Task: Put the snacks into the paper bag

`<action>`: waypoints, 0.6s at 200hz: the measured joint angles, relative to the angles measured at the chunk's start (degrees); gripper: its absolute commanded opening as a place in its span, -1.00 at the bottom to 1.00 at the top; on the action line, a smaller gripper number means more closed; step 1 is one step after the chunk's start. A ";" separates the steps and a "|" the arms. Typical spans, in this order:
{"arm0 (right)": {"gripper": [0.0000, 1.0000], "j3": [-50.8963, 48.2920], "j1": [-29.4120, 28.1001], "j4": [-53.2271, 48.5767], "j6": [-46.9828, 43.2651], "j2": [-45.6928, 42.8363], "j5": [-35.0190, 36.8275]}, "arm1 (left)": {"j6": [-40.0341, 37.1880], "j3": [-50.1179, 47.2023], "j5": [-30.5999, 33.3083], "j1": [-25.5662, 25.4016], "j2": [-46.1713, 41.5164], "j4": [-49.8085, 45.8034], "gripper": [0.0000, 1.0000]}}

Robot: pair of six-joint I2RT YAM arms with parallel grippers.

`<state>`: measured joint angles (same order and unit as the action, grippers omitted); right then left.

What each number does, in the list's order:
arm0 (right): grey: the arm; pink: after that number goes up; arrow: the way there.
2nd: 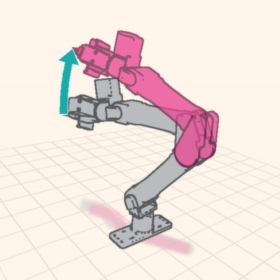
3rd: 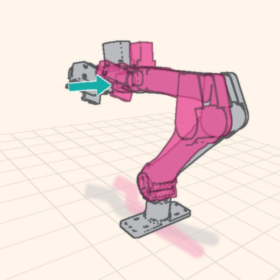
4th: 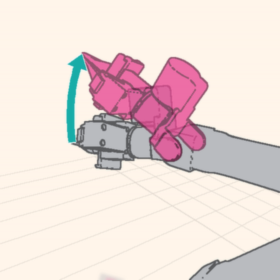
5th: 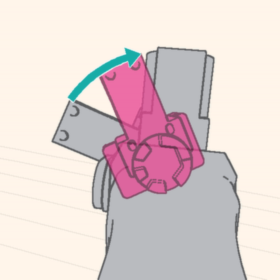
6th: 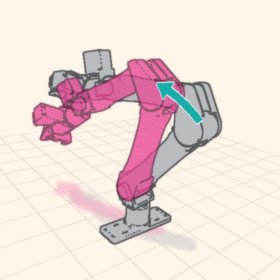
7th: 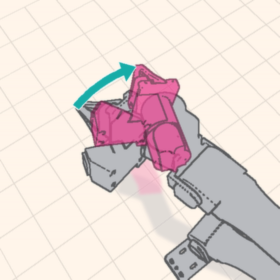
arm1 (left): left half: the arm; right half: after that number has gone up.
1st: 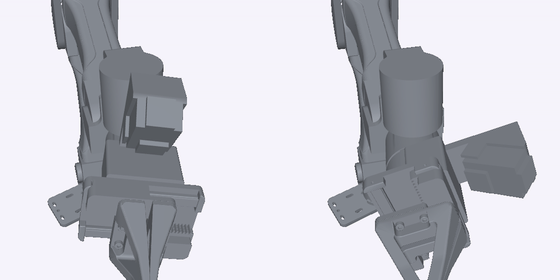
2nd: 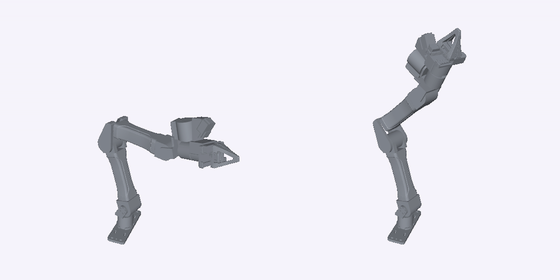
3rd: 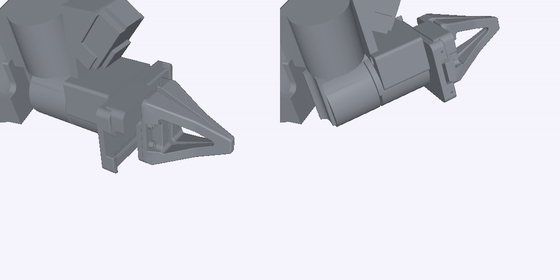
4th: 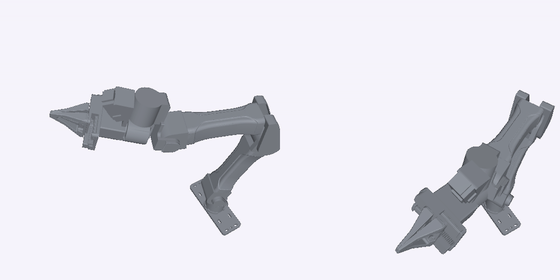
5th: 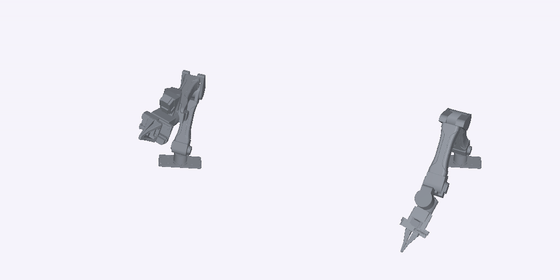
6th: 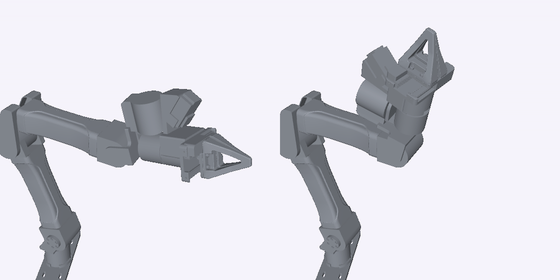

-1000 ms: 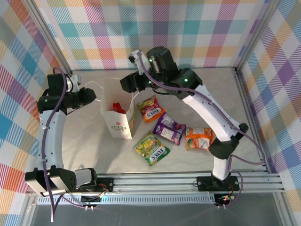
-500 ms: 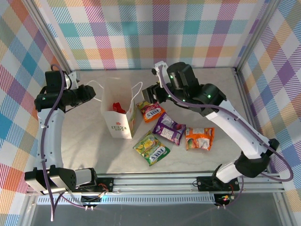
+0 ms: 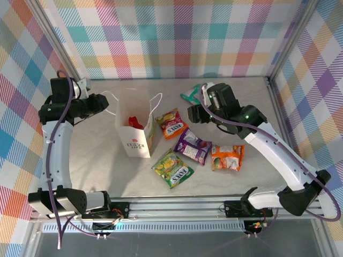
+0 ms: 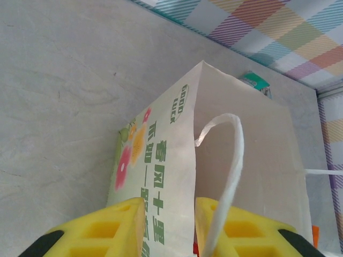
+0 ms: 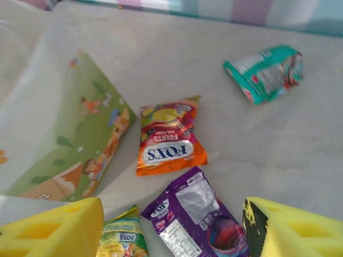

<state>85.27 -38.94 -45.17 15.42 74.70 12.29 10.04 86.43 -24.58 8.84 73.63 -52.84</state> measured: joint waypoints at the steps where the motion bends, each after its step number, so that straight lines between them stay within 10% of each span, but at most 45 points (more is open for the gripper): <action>1: 0.43 -0.37 0.35 0.00 0.42 -0.17 -0.20 | 0.00 0.00 0.00 0.00 0.00 0.00 -0.38; 120: 0.93 -21.40 18.10 -5.20 21.64 -10.69 -2.75 | -0.42 0.52 0.00 -0.70 2.40 0.02 -0.38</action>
<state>63.88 -20.84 -50.37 37.06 64.01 9.54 9.63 86.96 -24.58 8.14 76.03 -52.82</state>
